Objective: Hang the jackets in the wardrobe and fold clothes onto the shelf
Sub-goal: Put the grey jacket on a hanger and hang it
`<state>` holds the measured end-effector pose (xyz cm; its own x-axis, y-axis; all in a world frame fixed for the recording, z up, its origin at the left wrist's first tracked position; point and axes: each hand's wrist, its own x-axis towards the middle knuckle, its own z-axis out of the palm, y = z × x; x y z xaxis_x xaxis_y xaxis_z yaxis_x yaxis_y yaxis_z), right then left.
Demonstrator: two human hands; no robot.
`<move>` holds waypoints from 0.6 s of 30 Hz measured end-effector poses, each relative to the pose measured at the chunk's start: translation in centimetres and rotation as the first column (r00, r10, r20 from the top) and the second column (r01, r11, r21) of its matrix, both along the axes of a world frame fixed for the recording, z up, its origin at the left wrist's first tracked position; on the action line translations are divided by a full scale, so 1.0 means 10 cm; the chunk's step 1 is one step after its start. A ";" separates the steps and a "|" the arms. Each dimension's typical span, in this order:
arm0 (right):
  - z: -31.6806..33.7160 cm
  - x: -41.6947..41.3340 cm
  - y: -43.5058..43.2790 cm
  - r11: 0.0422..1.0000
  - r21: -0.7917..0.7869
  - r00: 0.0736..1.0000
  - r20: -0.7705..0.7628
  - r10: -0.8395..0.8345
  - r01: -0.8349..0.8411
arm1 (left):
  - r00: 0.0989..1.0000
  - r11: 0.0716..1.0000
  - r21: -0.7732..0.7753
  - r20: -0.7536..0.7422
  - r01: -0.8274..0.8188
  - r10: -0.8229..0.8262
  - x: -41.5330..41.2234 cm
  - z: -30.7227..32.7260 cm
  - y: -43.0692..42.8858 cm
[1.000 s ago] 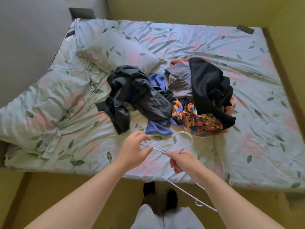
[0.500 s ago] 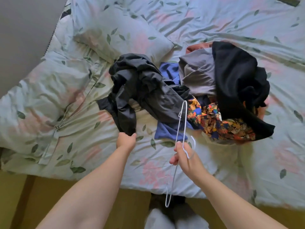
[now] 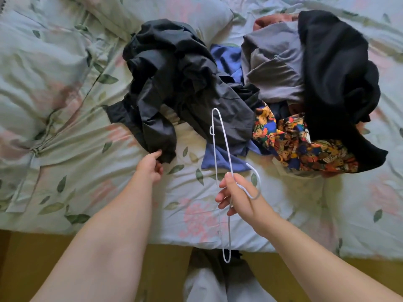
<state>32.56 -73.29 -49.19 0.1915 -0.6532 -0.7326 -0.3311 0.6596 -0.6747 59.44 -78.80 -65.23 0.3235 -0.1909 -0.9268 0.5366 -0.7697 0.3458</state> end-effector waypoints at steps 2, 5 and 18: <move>0.10 0.02 0.01 1.000 0.014 1.000 0.017 -0.014 0.014 | 0.993 0.993 0.021 0.010 0.118 -0.118 -0.03 0.09 0.05; 0.30 0.03 0.03 1.000 -0.021 1.000 0.011 0.012 -0.012 | 0.977 0.980 0.006 0.069 0.200 -0.200 -0.08 0.32 0.12; 0.07 0.14 0.21 0.998 -0.025 0.998 -0.006 -0.064 0.064 | 0.965 0.972 0.125 -0.152 -0.197 0.215 -0.07 -0.16 -0.13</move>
<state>33.99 -71.24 -48.46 0.1437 -0.6821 -0.7170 -0.2938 0.6625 -0.6891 58.70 -80.09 -66.87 0.1874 -0.0320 -0.9818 0.7295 -0.6647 0.1610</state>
